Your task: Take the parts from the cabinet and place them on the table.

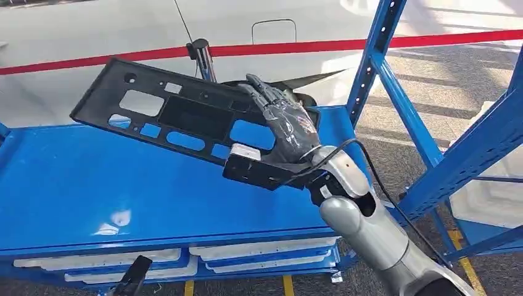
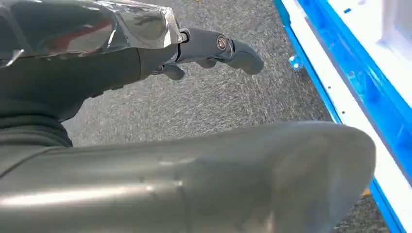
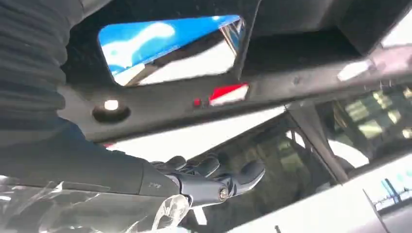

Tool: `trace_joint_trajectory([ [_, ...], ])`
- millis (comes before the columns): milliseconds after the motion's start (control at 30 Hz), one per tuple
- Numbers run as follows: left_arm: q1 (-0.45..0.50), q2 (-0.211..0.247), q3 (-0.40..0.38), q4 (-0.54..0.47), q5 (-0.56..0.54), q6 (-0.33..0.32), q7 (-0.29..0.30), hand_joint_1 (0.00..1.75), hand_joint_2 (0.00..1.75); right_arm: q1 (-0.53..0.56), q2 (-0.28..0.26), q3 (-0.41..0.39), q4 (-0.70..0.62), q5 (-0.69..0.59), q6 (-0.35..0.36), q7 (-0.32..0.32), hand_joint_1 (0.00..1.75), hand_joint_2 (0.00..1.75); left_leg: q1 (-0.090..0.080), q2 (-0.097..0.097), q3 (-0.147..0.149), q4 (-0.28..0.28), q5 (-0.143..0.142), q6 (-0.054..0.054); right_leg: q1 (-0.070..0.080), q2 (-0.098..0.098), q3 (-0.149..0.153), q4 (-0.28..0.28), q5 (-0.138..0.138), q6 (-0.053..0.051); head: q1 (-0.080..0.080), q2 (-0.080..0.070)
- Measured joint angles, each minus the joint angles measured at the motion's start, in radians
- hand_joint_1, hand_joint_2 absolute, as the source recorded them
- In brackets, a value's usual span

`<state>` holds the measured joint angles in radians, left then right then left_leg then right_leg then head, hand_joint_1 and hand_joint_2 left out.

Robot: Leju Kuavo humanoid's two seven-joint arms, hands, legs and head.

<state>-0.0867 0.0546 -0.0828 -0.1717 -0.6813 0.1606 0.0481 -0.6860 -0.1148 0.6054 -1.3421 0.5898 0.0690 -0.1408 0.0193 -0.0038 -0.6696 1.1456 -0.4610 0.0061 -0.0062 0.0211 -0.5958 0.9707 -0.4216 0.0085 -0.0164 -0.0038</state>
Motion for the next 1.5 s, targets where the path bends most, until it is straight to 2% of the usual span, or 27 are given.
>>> trace_joint_trajectory([
  [33,-0.001,0.0,0.0,0.0,0.0,0.0,0.0,0.0,0.0,0.001,-0.002,-0.003,-0.018,0.013,-0.014,0.0,0.0,1.75,-0.004,0.0,0.043,-0.095,0.045,0.01,0.001,0.002,0.003,0.0,-0.001,0.001,0.0,0.0],
  [67,-0.001,0.001,0.0,0.0,-0.001,0.0,0.0,0.0,0.0,0.005,-0.003,-0.009,-0.035,0.028,-0.034,-0.002,0.0,1.75,-0.01,0.001,0.071,-0.167,0.062,0.021,0.001,0.002,0.003,-0.001,-0.002,0.002,0.0,0.0],
  [100,-0.001,0.0,0.0,0.0,-0.002,0.0,0.0,0.0,0.0,0.01,-0.005,-0.014,-0.048,0.045,-0.056,-0.005,0.0,1.75,-0.014,0.001,0.086,-0.186,0.058,0.021,0.009,0.003,-0.001,0.002,-0.003,0.004,0.001,0.0],
  [200,0.0,0.0,0.0,0.0,-0.007,0.0,0.0,0.0,0.0,0.03,-0.011,-0.023,-0.086,0.074,-0.097,-0.014,0.0,1.75,-0.019,0.0,0.085,-0.187,0.056,0.022,0.004,0.001,-0.001,-0.004,0.001,0.015,0.0,0.0],
  [267,-0.001,0.0,0.0,0.0,-0.013,0.0,0.0,0.0,0.0,0.036,-0.018,-0.031,-0.113,0.081,-0.104,-0.018,0.0,1.75,-0.007,0.002,0.095,-0.203,0.064,0.03,0.008,-0.004,-0.009,0.021,-0.024,0.028,0.002,0.0],
  [367,-0.003,-0.002,0.0,0.0,-0.015,0.0,0.0,0.0,0.0,0.052,-0.024,-0.037,-0.133,0.082,-0.104,-0.02,0.0,1.75,-0.006,0.003,0.097,-0.202,0.063,0.037,0.002,-0.006,-0.113,0.254,-0.139,0.04,0.004,0.0],
  [400,-0.002,-0.002,0.0,0.0,-0.015,0.0,0.0,0.0,0.0,0.058,-0.027,-0.038,-0.137,0.082,-0.105,-0.02,0.0,1.75,-0.006,0.002,0.097,-0.202,0.063,0.037,0.0,-0.007,-0.142,0.315,-0.155,0.043,0.004,0.0],
  [433,-0.001,-0.002,0.0,0.0,-0.015,0.0,0.0,0.0,0.0,0.059,-0.028,-0.038,-0.141,0.082,-0.106,-0.02,0.0,1.75,-0.006,0.002,0.098,-0.201,0.062,0.037,-0.003,-0.008,-0.151,0.327,-0.145,0.045,0.005,0.0],
  [467,-0.001,-0.002,0.0,0.0,-0.015,0.0,0.0,0.0,0.0,0.06,-0.03,-0.039,-0.146,0.082,-0.106,-0.02,0.0,1.75,-0.005,0.002,0.099,-0.201,0.062,0.036,-0.005,-0.01,-0.135,0.291,-0.117,0.047,0.004,0.0],
  [533,-0.002,-0.002,0.001,0.0,-0.015,0.0,0.0,0.0,0.0,0.059,-0.032,-0.04,-0.158,0.082,-0.106,-0.02,0.0,1.75,-0.001,0.0,0.106,-0.199,0.057,0.029,-0.011,-0.014,-0.041,0.108,-0.026,0.05,0.005,0.0],
  [567,-0.003,-0.002,0.001,0.0,-0.016,0.0,0.0,0.0,0.0,0.06,-0.034,-0.04,-0.162,0.082,-0.106,-0.02,0.0,1.75,-0.003,-0.001,0.106,-0.196,0.053,0.022,-0.016,-0.015,-0.001,0.023,0.0,0.054,0.005,0.0],
  [600,-0.004,-0.002,0.001,0.0,-0.016,0.0,0.0,0.0,0.0,0.06,-0.035,-0.041,-0.168,0.083,-0.107,-0.023,0.0,1.75,-0.01,-0.002,0.1,-0.188,0.05,0.016,-0.011,-0.01,0.009,0.001,-0.01,0.047,0.005,0.0],
  [700,-0.002,-0.002,0.001,0.0,-0.019,-0.001,-0.001,0.0,0.0,0.068,-0.037,-0.043,-0.188,0.096,-0.131,-0.029,0.0,1.75,-0.006,-0.002,0.101,-0.197,0.056,0.006,-0.004,-0.009,0.001,0.006,-0.008,0.027,0.003,0.0],
  [767,-0.003,-0.002,0.0,0.0,-0.019,-0.001,-0.001,0.0,0.0,0.071,-0.037,-0.047,-0.205,0.104,-0.153,-0.034,0.0,1.75,-0.002,0.001,0.089,-0.175,0.035,-0.003,-0.011,-0.009,0.003,0.002,-0.004,0.014,0.003,0.0],
  [800,-0.004,-0.002,-0.001,0.0,-0.021,-0.001,-0.001,0.0,0.0,0.073,-0.037,-0.05,-0.214,0.111,-0.172,-0.038,0.0,1.75,-0.001,0.002,0.068,-0.125,0.004,-0.007,-0.011,-0.01,0.003,0.002,-0.004,0.006,0.0,0.0],
  [867,-0.003,-0.002,0.0,0.0,-0.026,-0.001,-0.001,0.0,0.0,0.086,-0.037,-0.059,-0.23,0.127,-0.219,-0.046,0.0,1.75,-0.001,0.001,-0.013,0.058,-0.076,-0.013,-0.009,-0.01,0.003,0.002,-0.004,0.004,0.0,0.0],
  [900,-0.002,-0.002,0.0,0.0,-0.029,-0.001,-0.001,0.0,0.0,0.094,-0.037,-0.064,-0.236,0.136,-0.239,-0.049,0.0,1.75,-0.001,0.001,-0.045,0.126,-0.095,-0.014,-0.007,-0.01,0.003,0.002,-0.005,0.003,0.0,0.0],
  [933,-0.002,-0.002,0.0,0.0,-0.031,-0.001,-0.001,0.0,0.0,0.1,-0.037,-0.066,-0.243,0.143,-0.254,-0.051,0.0,1.75,-0.001,0.001,-0.062,0.152,-0.092,-0.012,-0.007,-0.009,0.003,0.002,-0.005,0.003,0.0,0.0],
  [1133,-0.002,-0.002,0.0,0.0,-0.032,-0.001,-0.001,0.0,0.0,0.103,-0.037,-0.068,-0.248,0.144,-0.262,-0.052,0.0,1.75,-0.001,0.001,-0.059,0.14,-0.08,-0.01,-0.006,-0.008,0.004,0.002,-0.006,0.002,0.0,0.0],
  [1167,-0.002,-0.002,0.0,0.0,-0.032,-0.001,-0.001,0.0,0.0,0.104,-0.037,-0.069,-0.251,0.144,-0.265,-0.052,0.0,1.75,-0.002,0.001,-0.057,0.133,-0.075,-0.01,-0.006,-0.008,0.004,0.002,-0.006,0.002,0.0,0.0],
  [1200,-0.004,-0.002,0.0,0.0,-0.035,-0.001,-0.001,0.0,0.0,0.107,-0.036,-0.073,-0.267,0.144,-0.281,-0.054,0.0,1.75,-0.004,0.001,0.004,-0.004,0.001,0.0,-0.004,-0.004,0.008,0.002,-0.007,0.002,0.0,0.0],
  [1267,-0.006,-0.002,0.0,0.0,-0.037,0.0,-0.001,0.0,0.0,0.11,-0.033,-0.081,-0.283,0.144,-0.303,-0.058,0.0,1.75,-0.011,0.002,0.077,-0.172,0.061,0.018,-0.005,-0.003,0.011,0.001,-0.009,0.003,0.0,0.0],
  [1300,-0.009,-0.002,0.001,0.0,-0.038,0.0,0.0,0.0,0.0,0.118,-0.03,-0.095,-0.297,0.143,-0.334,-0.061,0.0,1.75,-0.021,0.0,0.086,-0.188,0.055,0.019,-0.001,-0.004,0.004,0.002,-0.007,0.013,0.0,0.0],
  [1367,-0.011,-0.002,0.003,0.0,-0.043,0.001,-0.001,0.0,0.0,0.12,-0.027,-0.115,-0.312,0.14,-0.354,-0.067,0.0,1.75,-0.01,0.0,0.097,-0.204,0.066,0.032,-0.002,-0.009,-0.011,0.047,-0.046,0.034,0.003,0.0],
  [1433,-0.011,-0.002,0.004,0.0,-0.047,0.0,-0.001,0.0,0.0,0.127,-0.026,-0.12,-0.316,0.14,-0.362,-0.068,0.0,1.75,-0.01,0.0,0.098,-0.204,0.066,0.039,-0.005,-0.01,-0.082,0.202,-0.124,0.041,0.004,0.0],
  [1467,-0.011,-0.002,0.004,0.0,-0.049,0.0,-0.001,0.0,0.0,0.135,-0.027,-0.122,-0.316,0.138,-0.365,-0.07,0.0,1.75,-0.01,0.0,0.098,-0.204,0.066,0.039,-0.005,-0.01,-0.118,0.278,-0.151,0.044,0.004,0.0],
  [1500,-0.009,-0.002,0.005,0.0,-0.051,0.0,-0.001,0.0,0.0,0.14,-0.026,-0.123,-0.32,0.132,-0.369,-0.074,0.0,1.75,-0.01,0.0,0.099,-0.203,0.066,0.039,-0.006,-0.01,-0.142,0.324,-0.154,0.046,0.004,0.0],
])
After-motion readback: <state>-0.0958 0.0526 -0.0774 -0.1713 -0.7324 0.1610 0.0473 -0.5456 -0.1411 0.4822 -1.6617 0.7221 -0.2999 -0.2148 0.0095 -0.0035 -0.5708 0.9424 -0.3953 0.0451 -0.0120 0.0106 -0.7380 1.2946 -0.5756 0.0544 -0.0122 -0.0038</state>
